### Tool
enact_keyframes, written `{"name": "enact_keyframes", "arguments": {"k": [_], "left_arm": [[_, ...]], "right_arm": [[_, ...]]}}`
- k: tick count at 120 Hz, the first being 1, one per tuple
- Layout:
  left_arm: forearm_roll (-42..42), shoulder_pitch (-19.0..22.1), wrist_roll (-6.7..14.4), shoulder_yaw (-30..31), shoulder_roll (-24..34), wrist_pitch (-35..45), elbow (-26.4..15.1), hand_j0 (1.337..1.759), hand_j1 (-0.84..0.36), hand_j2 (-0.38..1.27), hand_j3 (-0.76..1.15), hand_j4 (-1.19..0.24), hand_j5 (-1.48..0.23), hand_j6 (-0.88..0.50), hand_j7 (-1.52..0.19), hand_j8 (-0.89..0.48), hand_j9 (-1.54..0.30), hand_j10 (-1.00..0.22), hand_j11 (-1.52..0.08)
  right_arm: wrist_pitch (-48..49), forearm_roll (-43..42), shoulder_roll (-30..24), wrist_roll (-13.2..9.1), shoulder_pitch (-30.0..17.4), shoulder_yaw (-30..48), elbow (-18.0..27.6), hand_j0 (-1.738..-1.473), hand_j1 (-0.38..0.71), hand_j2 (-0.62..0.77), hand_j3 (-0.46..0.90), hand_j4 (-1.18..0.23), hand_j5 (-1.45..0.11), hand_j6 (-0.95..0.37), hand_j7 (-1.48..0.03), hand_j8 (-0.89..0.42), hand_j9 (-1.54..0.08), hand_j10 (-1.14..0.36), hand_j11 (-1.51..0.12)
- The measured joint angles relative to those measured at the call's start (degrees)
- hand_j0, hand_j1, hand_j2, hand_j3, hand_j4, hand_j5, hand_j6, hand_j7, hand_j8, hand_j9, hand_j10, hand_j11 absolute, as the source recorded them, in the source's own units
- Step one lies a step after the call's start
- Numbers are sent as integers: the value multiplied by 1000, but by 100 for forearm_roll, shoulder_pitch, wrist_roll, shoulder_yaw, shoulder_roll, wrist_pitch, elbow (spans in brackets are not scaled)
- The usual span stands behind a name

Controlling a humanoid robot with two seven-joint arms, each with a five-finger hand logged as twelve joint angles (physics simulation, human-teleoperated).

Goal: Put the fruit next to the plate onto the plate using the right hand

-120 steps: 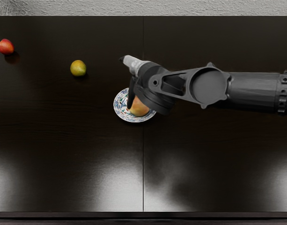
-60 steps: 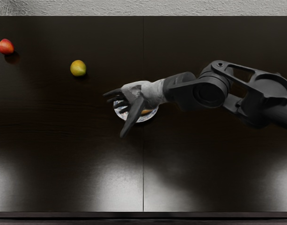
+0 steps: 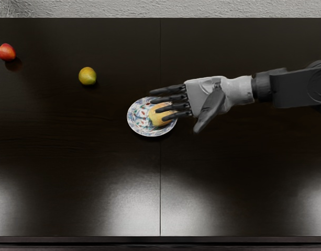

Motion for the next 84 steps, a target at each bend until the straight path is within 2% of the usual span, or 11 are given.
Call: {"name": "enact_keyframes", "arguments": {"k": [11,60,84], "left_arm": [[1,2,0,1,0,-2,5,1658,71,46,0,-232,-301,-232,-301,-232,-301,-232,-301],[2,-5,0,8,0,4,44,1658,71,46,0,-232,-301,-232,-301,-232,-301,-232,-301],[-1,-5,0,8,0,6,48,1658,71,46,0,-232,-301,-232,-301,-232,-301,-232,-301]], "right_arm": [[24,133,-482,0,-39,-113,-1,-1658,-311,-6,0,-31,-41,-30,-41,-31,-41,-31,-41],[42,460,-1929,0,-74,-271,-20,-1658,-312,-6,0,-29,-40,-28,-41,-29,-40,-30,-40],[43,550,-2235,0,-96,-292,-16,-1658,-312,-7,0,-28,-40,-27,-40,-28,-40,-29,-40]]}}
